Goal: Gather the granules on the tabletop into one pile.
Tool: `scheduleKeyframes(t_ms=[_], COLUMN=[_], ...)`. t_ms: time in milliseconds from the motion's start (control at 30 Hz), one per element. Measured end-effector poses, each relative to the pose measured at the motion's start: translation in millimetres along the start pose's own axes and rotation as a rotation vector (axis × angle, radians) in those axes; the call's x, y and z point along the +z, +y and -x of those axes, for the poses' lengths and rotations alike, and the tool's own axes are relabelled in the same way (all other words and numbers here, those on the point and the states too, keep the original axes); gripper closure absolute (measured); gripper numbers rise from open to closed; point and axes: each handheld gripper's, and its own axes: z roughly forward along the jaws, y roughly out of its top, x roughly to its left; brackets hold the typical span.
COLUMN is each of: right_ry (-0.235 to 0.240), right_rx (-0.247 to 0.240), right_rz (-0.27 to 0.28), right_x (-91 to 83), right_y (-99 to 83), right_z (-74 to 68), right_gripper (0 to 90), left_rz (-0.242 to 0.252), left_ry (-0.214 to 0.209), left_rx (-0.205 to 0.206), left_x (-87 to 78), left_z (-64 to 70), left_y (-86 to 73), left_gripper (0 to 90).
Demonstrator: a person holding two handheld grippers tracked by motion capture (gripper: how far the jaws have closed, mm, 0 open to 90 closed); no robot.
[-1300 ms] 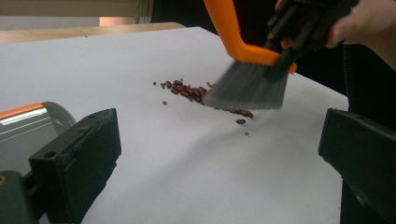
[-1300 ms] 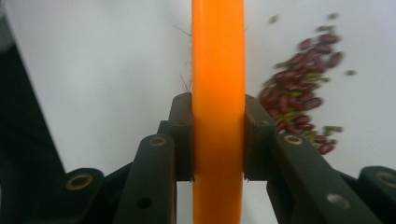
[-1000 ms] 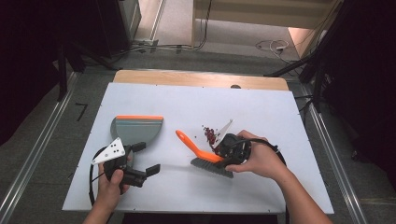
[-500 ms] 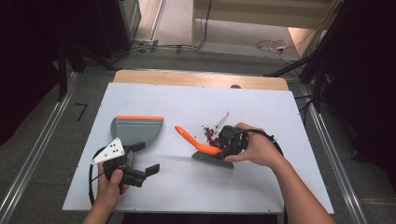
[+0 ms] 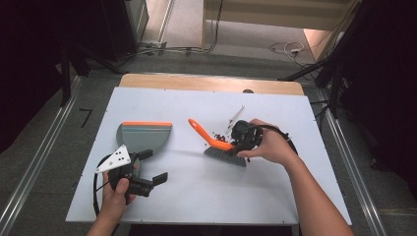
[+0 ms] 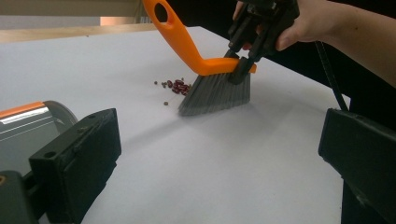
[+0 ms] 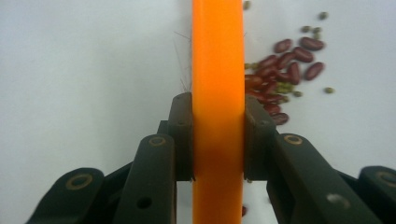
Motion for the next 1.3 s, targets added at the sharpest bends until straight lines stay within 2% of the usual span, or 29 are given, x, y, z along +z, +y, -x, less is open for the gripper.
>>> scheduleKeyframes(t_ms=[100,200,300,400,467,600,767,867,933,967,1067,1133,1200,1300], right_ry=[-0.013,-0.025,-0.047,-0.069,-0.073,-0.059,-0.034,-0.012,0.022,0.027,-0.006,-0.006,-0.035,-0.074], right_rx=[0.009,0.041,0.027,0.057,0.043,0.066,0.160,0.253,0.320,0.338,0.375,0.423,0.457,0.464], right_rz=[0.003,0.009,0.008,0.014,0.009,0.031,0.067,0.084,0.084,0.074,0.024,0.031,0.018,0.017], right_x=[-0.7,-0.9,-2.2,-2.7,-3.3,-9.5,-15.8,-9.0,-1.0,3.8,16.8,15.5,12.5,5.9], right_y=[-0.8,-0.9,-1.1,-1.2,-1.2,0.8,13.7,26.9,35.6,38.9,43.0,39.4,33.8,24.0], right_z=[6.3,9.0,13.8,16.4,19.1,17.9,8.1,1.0,-0.9,-1.0,2.1,8.4,13.6,19.3], right_gripper=[68.6,68.6,68.6,68.6,68.7,68.7,68.7,68.6,68.7,68.7,68.7,68.7,68.7,68.7], left_rz=[0.000,0.000,-0.001,0.001,0.000,0.000,-0.003,-0.002,0.001,0.001,0.002,0.003,0.004,0.003], left_ry=[0.001,0.001,0.000,-0.001,0.000,0.001,0.000,-0.002,-0.003,-0.002,0.000,-0.001,-0.001,-0.001], left_rx=[0.000,0.000,0.000,0.000,0.000,0.001,0.002,0.002,-0.001,0.001,0.001,0.001,-0.001,0.001], left_x=[-0.2,-0.1,0.1,0.1,-0.2,-0.3,0.8,1.1,0.7,0.2,-1.1,-1.5,-1.7,-0.9], left_z=[0.2,0.0,0.2,0.3,0.1,-0.4,-0.4,0.2,0.7,0.7,0.5,-0.3,-0.8,-1.2], left_y=[0.1,0.1,0.1,0.1,0.1,0.1,0.2,0.2,0.2,0.3,0.4,0.1,0.0,0.0], left_gripper=[0.4,0.4,0.4,0.4,0.4,0.4,0.4,0.4,0.4,0.4,0.4,0.4,0.4,0.4])
